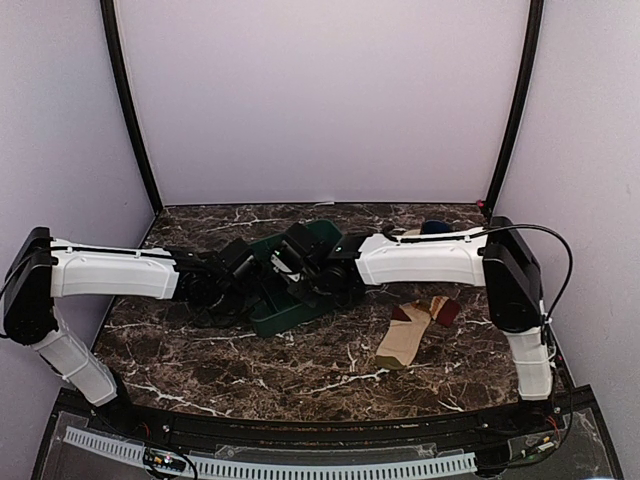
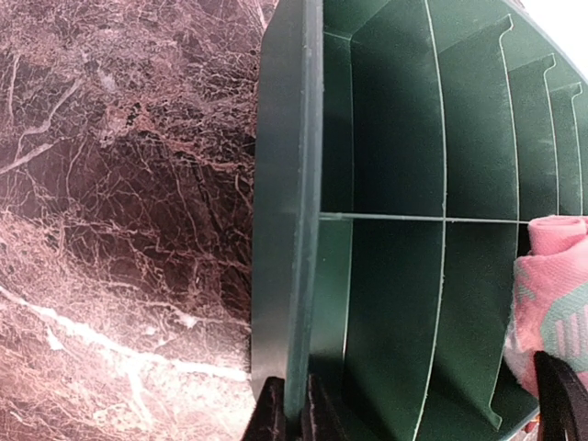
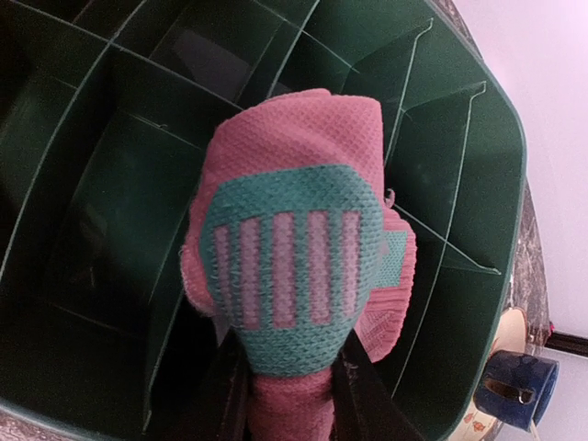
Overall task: Roll the socks
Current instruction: Place the sock in the storage box.
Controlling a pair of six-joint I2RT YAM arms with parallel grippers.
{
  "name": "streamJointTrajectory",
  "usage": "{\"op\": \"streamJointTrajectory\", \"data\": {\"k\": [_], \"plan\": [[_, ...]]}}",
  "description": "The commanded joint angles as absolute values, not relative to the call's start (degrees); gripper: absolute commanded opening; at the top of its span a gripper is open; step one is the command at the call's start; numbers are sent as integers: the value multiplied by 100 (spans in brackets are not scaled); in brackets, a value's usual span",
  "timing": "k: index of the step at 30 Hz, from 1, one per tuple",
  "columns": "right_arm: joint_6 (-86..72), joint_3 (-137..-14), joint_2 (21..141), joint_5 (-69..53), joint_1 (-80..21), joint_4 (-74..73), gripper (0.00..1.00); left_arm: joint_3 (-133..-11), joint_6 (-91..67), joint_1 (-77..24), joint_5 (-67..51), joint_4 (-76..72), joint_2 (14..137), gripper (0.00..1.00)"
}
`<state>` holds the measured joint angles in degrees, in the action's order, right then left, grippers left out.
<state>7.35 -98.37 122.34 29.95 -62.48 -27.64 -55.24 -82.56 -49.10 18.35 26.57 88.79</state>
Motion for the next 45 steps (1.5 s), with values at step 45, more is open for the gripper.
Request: {"op": "streamJointTrajectory", "data": {"k": [45], "plan": [[-1221, -10512, 13007, 817, -5377, -5168, 0, -5106, -8446, -4984, 744, 2463, 8839, 0]]}}
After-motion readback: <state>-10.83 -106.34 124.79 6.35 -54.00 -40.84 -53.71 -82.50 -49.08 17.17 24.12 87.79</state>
